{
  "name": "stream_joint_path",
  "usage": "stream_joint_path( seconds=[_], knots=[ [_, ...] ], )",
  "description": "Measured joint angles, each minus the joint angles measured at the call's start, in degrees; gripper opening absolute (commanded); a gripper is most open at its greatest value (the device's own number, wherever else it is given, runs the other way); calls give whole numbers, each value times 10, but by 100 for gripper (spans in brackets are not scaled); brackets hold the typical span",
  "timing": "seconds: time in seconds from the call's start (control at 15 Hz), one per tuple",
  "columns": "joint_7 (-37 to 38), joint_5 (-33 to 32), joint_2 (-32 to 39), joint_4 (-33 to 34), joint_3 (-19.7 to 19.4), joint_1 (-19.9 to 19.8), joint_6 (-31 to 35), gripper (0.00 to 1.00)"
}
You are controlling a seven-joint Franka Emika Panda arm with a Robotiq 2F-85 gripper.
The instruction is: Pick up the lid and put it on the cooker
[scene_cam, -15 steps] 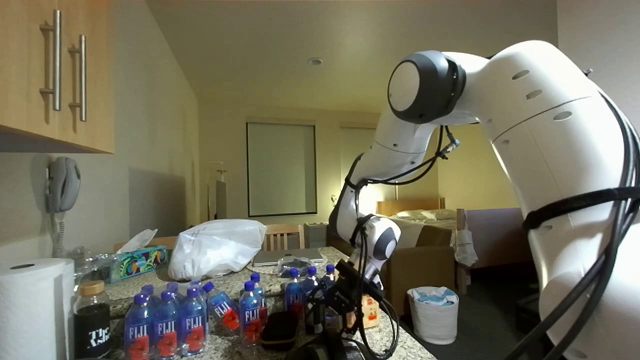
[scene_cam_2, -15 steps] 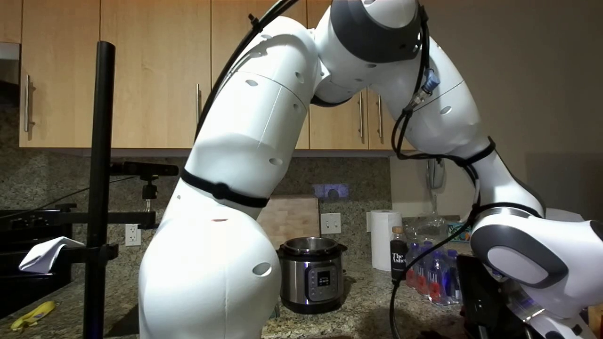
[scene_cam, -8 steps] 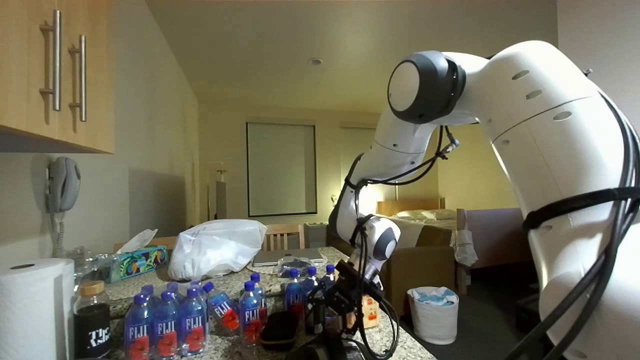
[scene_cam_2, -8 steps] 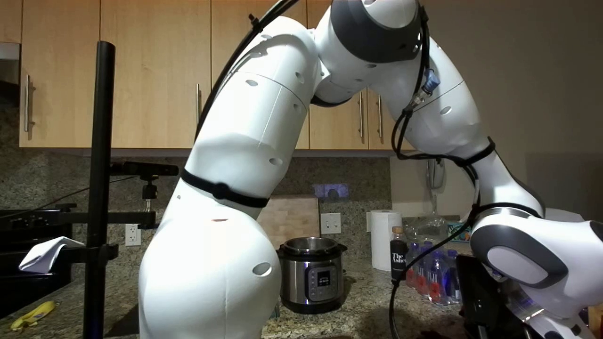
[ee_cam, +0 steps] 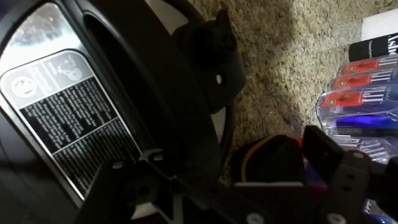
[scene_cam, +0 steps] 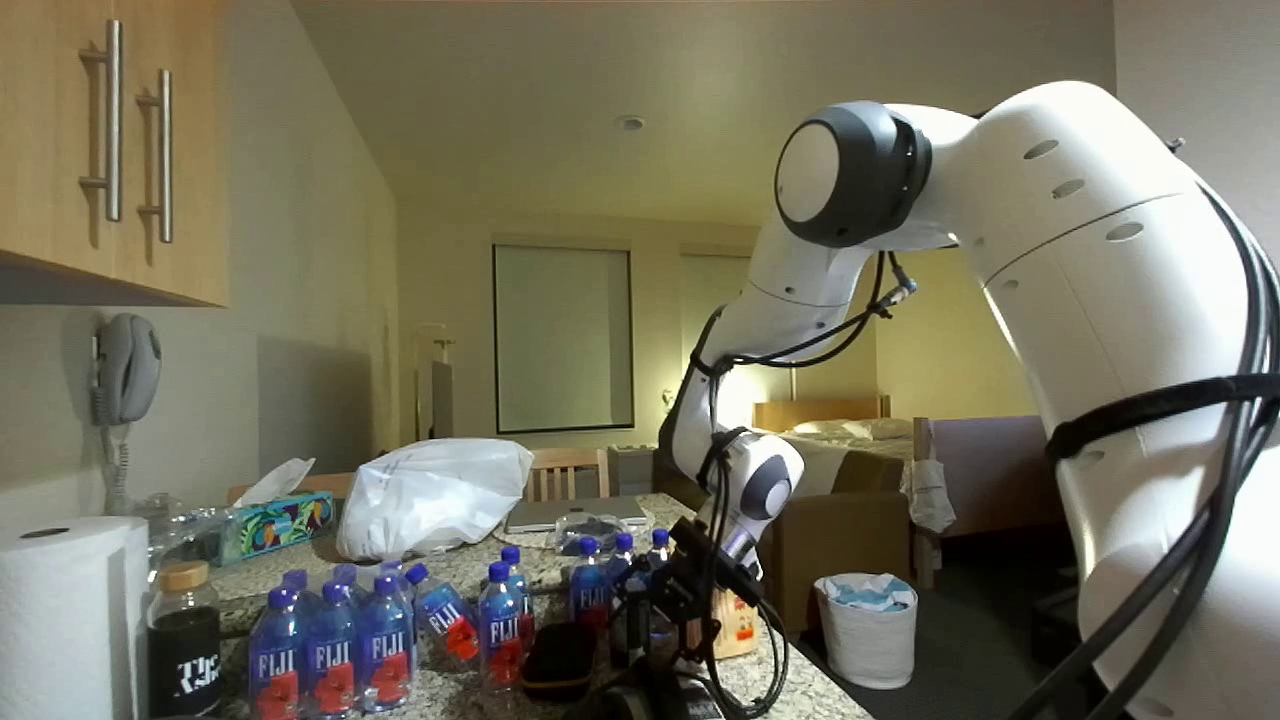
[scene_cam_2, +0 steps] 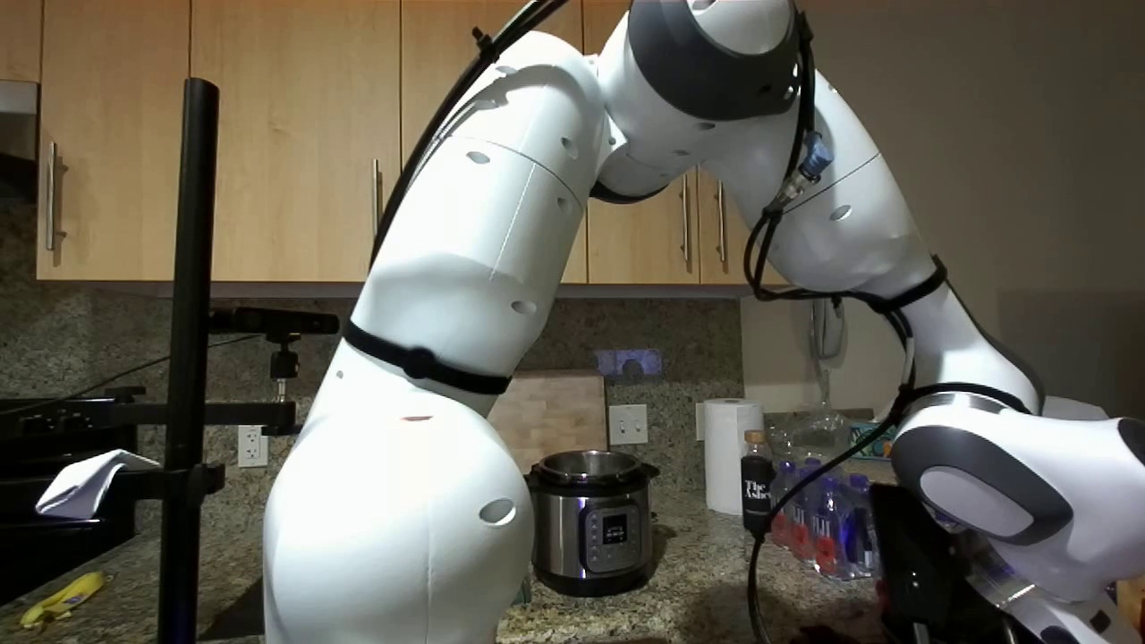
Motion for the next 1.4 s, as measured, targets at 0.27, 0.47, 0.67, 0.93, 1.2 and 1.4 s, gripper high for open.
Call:
stream_joint_path(
  seconds=[0.27, 0.47, 0.67, 0.93, 1.2, 1.4],
  knots=[
    [-3, -18, 1, 3, 0, 1, 7, 100],
    [-3, -34, 2, 3, 0, 1, 7, 100],
    [-3, -34, 2, 3, 0, 1, 7, 100],
    [-8, -22, 2, 3, 1, 0, 7, 100],
    [-49, 17, 2, -11, 2, -1, 7, 100],
    [-63, 20, 1, -24, 2, -1, 7, 100]
  ],
)
